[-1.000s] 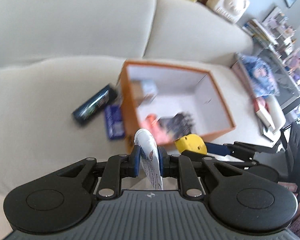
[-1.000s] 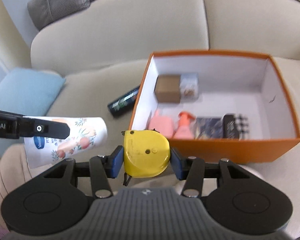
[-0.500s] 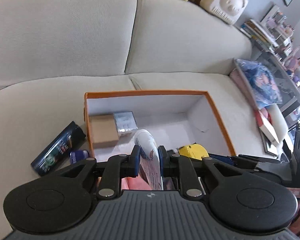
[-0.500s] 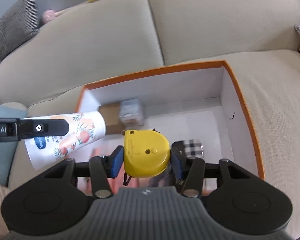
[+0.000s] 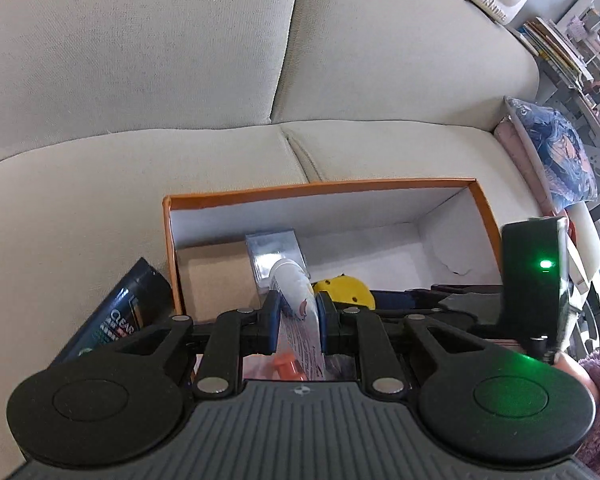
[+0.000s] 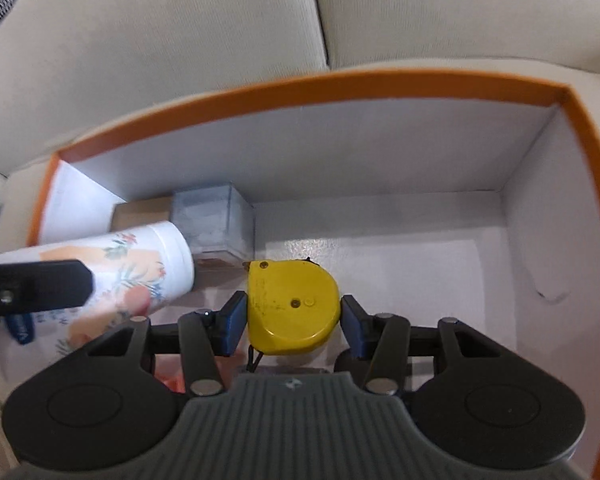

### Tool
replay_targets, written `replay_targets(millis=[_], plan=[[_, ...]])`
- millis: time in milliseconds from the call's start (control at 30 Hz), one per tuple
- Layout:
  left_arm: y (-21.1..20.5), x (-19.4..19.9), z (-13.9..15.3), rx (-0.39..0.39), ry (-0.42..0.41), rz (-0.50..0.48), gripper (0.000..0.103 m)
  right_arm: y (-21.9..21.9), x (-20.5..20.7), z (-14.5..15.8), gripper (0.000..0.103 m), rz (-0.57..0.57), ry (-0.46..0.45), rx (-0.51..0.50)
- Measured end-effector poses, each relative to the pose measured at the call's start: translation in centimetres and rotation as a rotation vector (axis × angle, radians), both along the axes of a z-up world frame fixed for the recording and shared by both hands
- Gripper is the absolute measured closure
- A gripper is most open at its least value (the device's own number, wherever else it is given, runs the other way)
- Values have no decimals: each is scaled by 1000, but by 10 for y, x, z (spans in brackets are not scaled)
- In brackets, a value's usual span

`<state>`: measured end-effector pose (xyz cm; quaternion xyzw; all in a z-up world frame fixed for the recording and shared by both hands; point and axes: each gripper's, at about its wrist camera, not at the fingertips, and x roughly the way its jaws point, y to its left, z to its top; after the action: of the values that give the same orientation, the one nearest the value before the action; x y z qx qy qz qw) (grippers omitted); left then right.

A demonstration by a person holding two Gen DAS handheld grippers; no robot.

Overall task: Organize rigid objects
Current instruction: 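Lower the white lotion tube and yellow tape measure into the box and open both tools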

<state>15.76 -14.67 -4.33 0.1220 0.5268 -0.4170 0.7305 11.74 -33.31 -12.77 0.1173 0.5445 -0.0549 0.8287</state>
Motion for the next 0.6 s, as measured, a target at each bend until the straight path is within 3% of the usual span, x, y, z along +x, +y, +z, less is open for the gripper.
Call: replay_targets(millis=[333,533,600], plan=[[-11,3,0,-21,17,-15,83,-6,9,-15,50,-26,66,35],[-21,-3,0,-40,20,-40,83,-17,-6,5,51,-27,28,38],[-30,-5,-1,-55,20,-84,83,-20,-11,13,57,-28,14,26]])
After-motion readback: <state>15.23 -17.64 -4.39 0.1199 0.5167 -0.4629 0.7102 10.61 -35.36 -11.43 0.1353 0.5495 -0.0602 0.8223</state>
